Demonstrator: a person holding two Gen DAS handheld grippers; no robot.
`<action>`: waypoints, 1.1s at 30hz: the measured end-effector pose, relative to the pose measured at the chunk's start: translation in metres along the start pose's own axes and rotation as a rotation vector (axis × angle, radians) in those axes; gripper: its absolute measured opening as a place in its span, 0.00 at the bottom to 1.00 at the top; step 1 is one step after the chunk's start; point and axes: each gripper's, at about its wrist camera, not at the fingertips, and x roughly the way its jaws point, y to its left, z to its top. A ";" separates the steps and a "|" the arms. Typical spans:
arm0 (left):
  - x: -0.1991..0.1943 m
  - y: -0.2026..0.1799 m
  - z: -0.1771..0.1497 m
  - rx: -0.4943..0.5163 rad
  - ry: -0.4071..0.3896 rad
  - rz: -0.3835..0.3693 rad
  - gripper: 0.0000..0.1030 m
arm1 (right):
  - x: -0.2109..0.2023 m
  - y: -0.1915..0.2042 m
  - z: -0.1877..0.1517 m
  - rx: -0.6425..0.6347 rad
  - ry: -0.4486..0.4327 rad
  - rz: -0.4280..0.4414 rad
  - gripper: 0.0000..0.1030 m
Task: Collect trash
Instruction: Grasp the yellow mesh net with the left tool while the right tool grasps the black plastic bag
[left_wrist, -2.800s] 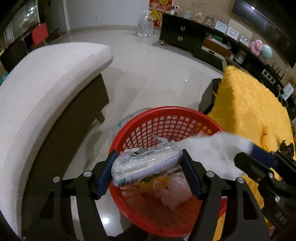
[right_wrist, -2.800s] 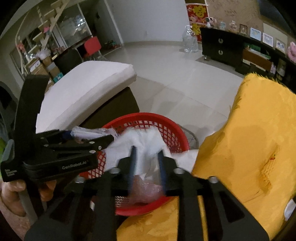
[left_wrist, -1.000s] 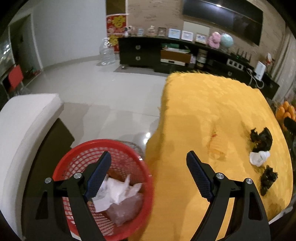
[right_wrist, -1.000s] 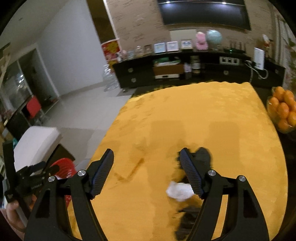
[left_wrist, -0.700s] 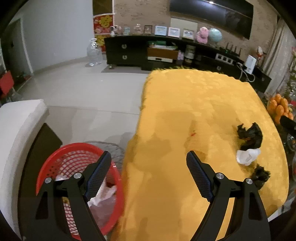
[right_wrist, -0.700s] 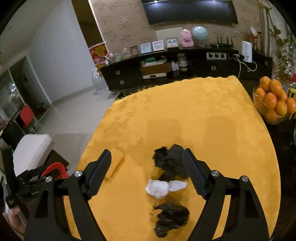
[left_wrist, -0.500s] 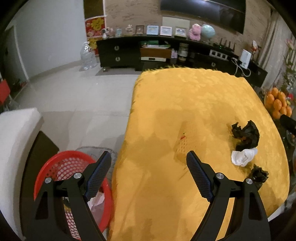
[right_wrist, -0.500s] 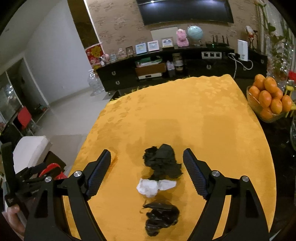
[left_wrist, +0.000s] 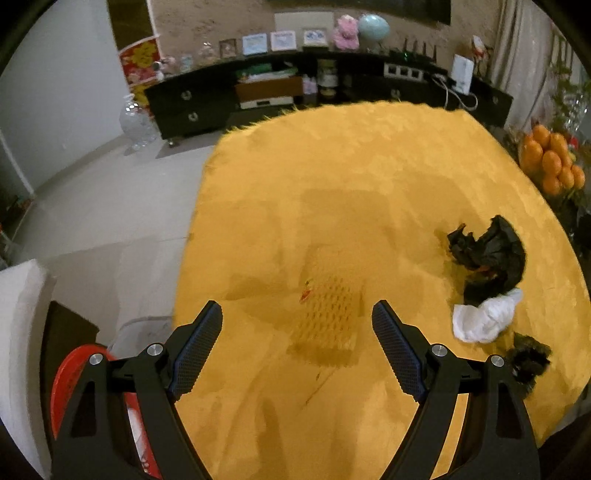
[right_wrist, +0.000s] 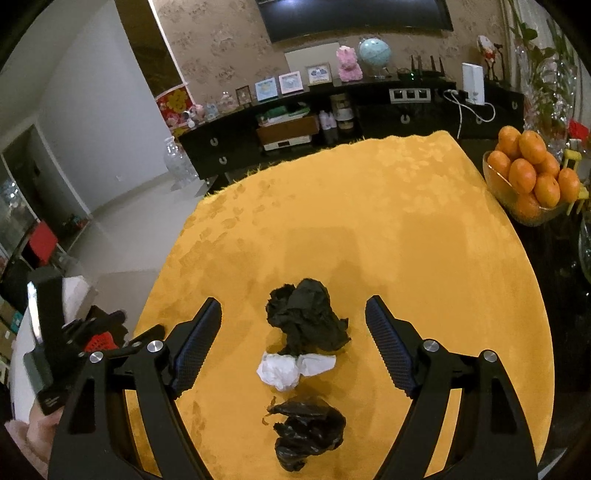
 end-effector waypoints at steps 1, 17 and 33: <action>0.005 -0.001 0.001 0.001 0.007 -0.005 0.78 | 0.000 -0.001 0.000 0.001 0.001 -0.002 0.75; 0.049 -0.012 0.000 0.015 0.042 -0.076 0.32 | 0.032 -0.011 -0.008 0.009 0.049 -0.053 0.75; -0.022 0.007 0.000 -0.062 -0.100 -0.136 0.15 | 0.087 0.008 -0.011 -0.075 0.100 -0.095 0.84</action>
